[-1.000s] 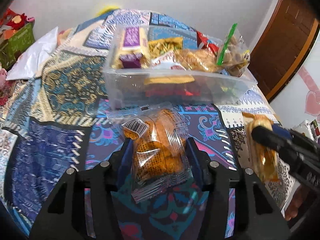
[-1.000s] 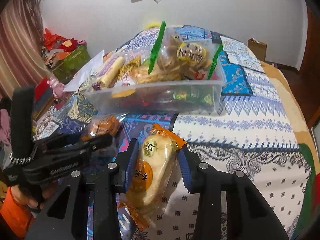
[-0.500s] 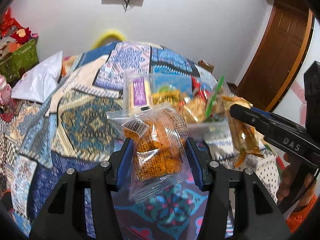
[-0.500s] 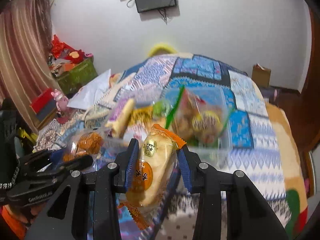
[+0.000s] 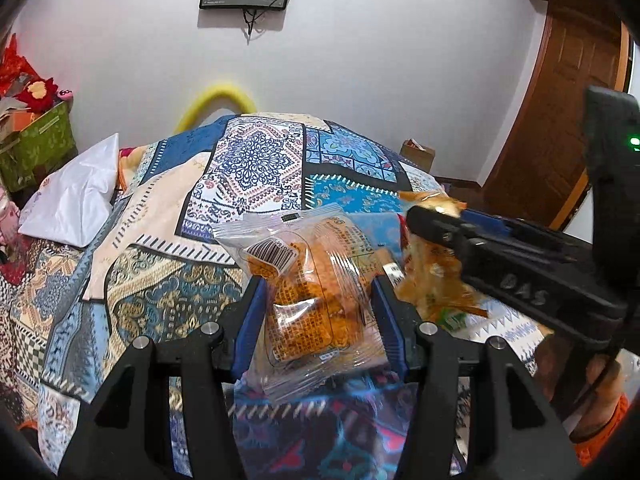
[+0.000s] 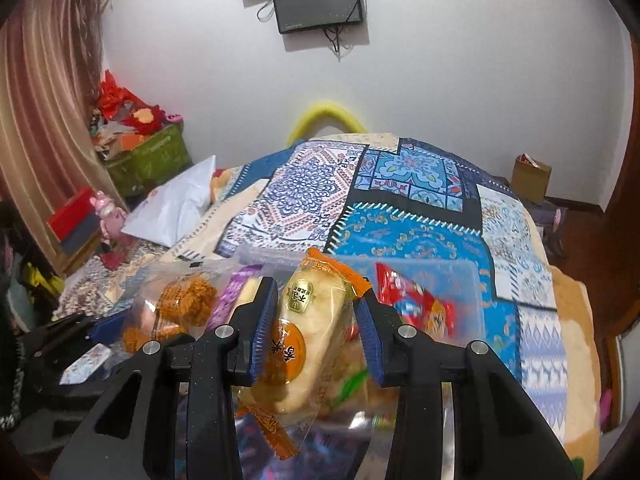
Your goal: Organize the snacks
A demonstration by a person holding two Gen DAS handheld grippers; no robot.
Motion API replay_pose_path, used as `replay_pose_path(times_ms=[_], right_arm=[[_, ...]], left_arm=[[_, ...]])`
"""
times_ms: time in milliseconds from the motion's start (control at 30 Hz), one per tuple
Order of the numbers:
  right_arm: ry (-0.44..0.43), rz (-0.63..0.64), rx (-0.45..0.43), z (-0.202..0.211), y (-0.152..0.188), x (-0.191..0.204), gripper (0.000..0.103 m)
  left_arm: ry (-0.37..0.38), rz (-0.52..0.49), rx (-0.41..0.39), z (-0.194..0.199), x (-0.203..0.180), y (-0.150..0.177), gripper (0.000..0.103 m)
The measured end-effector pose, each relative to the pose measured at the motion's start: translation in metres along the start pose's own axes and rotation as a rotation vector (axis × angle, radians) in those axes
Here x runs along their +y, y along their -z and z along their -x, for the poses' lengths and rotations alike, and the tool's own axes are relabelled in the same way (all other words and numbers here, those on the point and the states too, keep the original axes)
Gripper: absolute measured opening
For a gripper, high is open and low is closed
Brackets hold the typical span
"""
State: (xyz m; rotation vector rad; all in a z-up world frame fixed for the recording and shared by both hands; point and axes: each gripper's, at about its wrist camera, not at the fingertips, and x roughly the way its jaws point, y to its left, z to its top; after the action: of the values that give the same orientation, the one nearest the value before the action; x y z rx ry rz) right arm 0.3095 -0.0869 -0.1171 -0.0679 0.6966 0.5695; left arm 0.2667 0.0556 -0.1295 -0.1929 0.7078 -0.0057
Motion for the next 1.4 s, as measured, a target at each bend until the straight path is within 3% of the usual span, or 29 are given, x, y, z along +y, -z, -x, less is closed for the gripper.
replay_pose_path(times_ms=[200,400,500,567,667,800,867,1133,1400], right_arm=[[0.034,0.017,0.061,-0.034,-0.004,-0.006,0.036],[0.062,0.035,0.075,-0.045,0.002,-0.011,0.037],[0.051,0.023,0.089,-0.049,0.001,-0.016,0.037],[0.048,0.018,0.101,-0.050,0.000,-0.018,0.037],[0.037,0.011,0.114,-0.047,-0.002,-0.018,0.041],[0.002,-0.011,0.079,-0.030,-0.007,-0.015,0.060],[0.031,0.015,0.044,-0.018,-0.011,-0.009,0.063],[0.030,0.052,-0.063,0.046,-0.016,0.005,0.063],[0.003,0.039,-0.183,0.124,-0.001,0.012,0.063]], left_arm=[[-0.008,-0.006,0.027,-0.028,0.001,-0.006,0.053],[-0.005,-0.005,0.076,-0.060,0.006,-0.006,0.053],[-0.010,-0.019,0.064,-0.062,0.004,-0.006,0.053],[0.002,-0.012,0.063,-0.061,0.005,-0.007,0.055],[-0.005,-0.006,0.065,-0.057,0.007,-0.008,0.064],[0.003,-0.030,0.033,-0.039,0.000,-0.013,0.066],[0.001,-0.045,0.006,-0.025,-0.004,-0.015,0.066],[0.004,-0.059,-0.103,0.043,-0.015,-0.019,0.066],[0.017,-0.048,-0.243,0.132,-0.020,-0.014,0.069]])
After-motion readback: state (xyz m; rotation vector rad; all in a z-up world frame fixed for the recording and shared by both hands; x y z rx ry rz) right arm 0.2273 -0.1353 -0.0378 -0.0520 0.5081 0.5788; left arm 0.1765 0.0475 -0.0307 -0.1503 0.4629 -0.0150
